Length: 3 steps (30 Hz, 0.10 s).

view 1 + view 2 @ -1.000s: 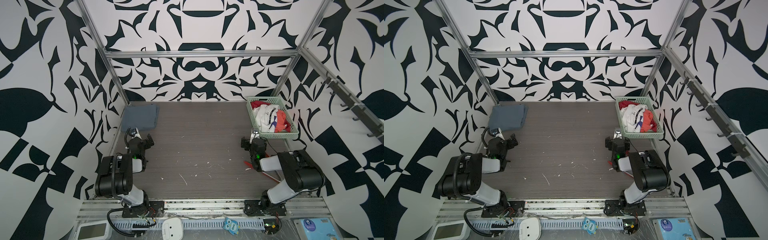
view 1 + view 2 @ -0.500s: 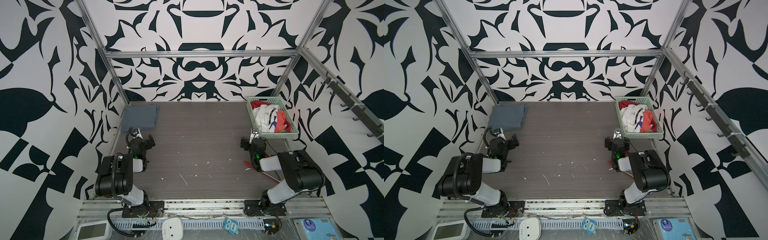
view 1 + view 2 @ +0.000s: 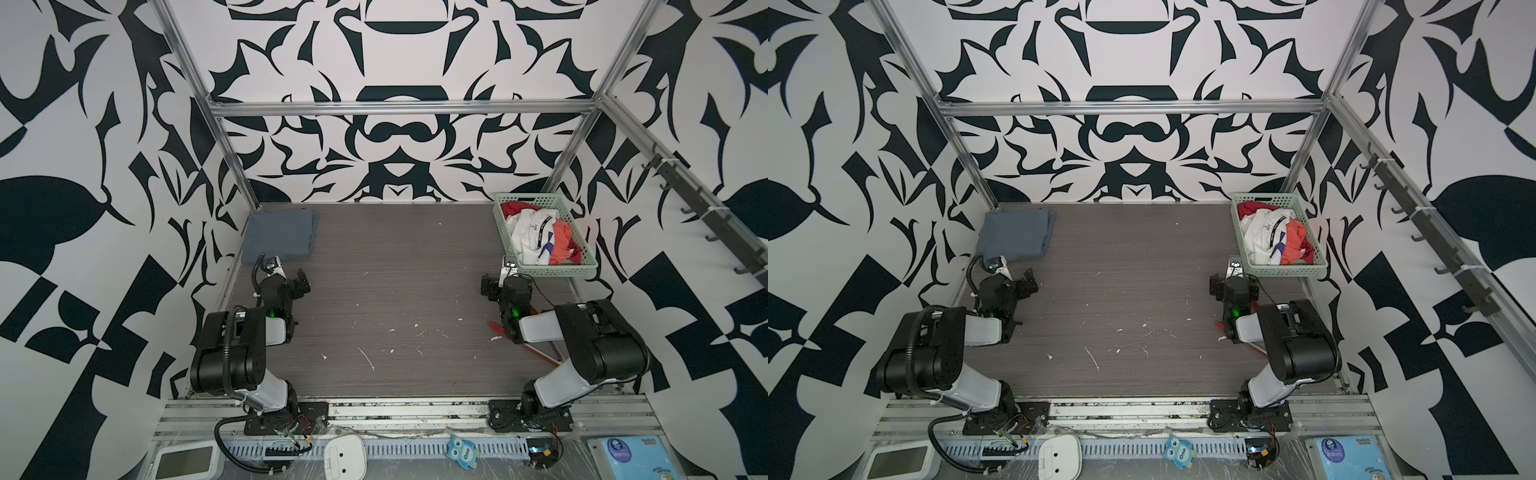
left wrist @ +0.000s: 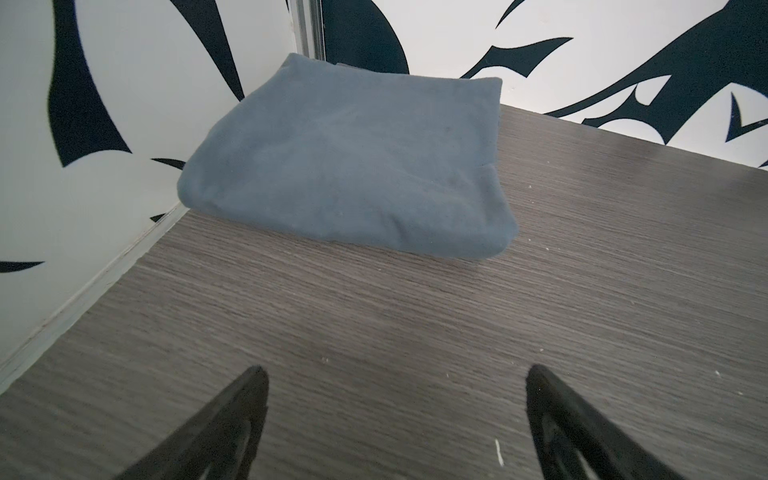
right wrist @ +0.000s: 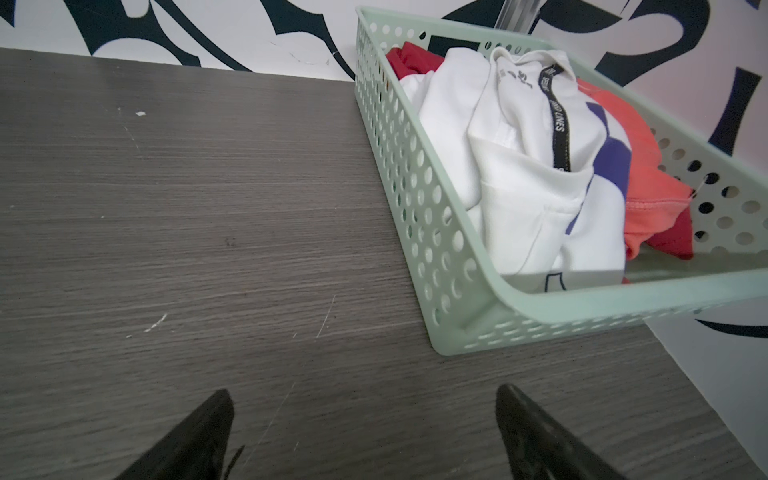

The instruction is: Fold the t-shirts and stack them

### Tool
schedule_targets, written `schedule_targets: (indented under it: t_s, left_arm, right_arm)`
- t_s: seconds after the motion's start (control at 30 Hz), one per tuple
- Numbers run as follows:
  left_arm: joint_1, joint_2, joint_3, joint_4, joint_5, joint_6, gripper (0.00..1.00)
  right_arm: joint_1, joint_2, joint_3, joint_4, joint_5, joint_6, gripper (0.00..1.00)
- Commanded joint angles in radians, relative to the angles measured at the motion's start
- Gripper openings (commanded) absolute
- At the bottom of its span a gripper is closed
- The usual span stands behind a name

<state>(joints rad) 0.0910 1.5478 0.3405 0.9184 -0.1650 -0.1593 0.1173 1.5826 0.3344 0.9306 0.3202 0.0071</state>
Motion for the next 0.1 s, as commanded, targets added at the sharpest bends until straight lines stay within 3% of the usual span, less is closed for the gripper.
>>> schedule_targets:
  t_s: [0.0, 0.07]
  left_arm:
    - [-0.002, -0.002, 0.022, 0.005, -0.010, 0.002, 0.99]
    - [-0.002, -0.002, 0.021, 0.005, -0.009, 0.003, 0.99]
  right_arm:
    - [-0.001, -0.021, 0.013, 0.012, -0.004, 0.016, 1.00]
    - [-0.002, -0.022, 0.006, 0.021, -0.003, 0.012, 1.00]
